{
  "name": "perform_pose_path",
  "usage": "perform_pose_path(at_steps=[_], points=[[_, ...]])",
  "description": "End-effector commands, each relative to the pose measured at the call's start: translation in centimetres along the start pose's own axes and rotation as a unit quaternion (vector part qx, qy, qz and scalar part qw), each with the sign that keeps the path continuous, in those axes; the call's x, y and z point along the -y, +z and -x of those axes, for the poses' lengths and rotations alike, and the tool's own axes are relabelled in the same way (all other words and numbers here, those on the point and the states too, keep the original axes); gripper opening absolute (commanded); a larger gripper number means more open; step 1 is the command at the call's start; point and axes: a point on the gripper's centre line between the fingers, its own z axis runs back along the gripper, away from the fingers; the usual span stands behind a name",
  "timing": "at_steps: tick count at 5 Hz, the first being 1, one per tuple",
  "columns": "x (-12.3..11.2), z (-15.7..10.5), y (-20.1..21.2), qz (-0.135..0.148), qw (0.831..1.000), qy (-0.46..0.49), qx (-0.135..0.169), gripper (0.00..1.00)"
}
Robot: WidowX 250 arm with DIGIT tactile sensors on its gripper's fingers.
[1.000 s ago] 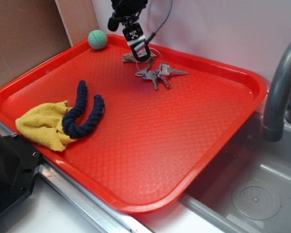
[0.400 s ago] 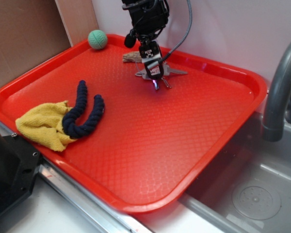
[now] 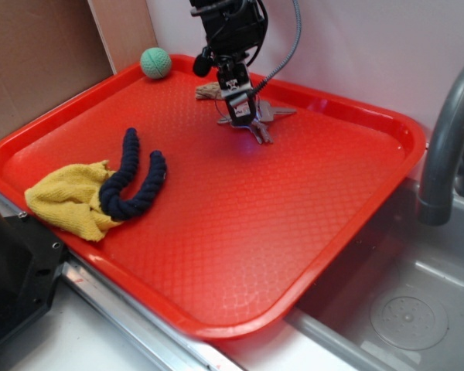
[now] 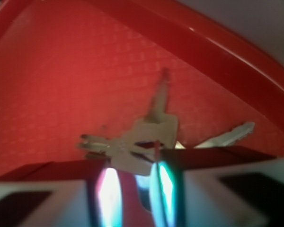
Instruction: Grab the silver keys.
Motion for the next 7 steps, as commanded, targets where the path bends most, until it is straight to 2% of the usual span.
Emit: perform_pose_path(at_steps=[1, 2, 3, 4, 5, 6, 7], points=[[0.2, -0.1, 4.2, -0.013, 0.999, 0.016, 0.041, 0.0], [0.9, 0.3, 5.5, -0.02, 0.998, 0.03, 0.042, 0.0], [2.2, 0.9, 8.3, -0.074, 0.988, 0.128, 0.05, 0.0], [4.0, 1.5, 11.7, -0.113, 0.961, 0.244, 0.059, 0.0], [7.7, 0.6, 13.2, -0.097, 0.938, 0.333, 0.002, 0.0], [9.7, -0.1, 13.0, -0.061, 0.93, 0.363, 0.012, 0.0], [10.1, -1.3, 12.6, -0.045, 0.93, 0.365, -0.019, 0.0]])
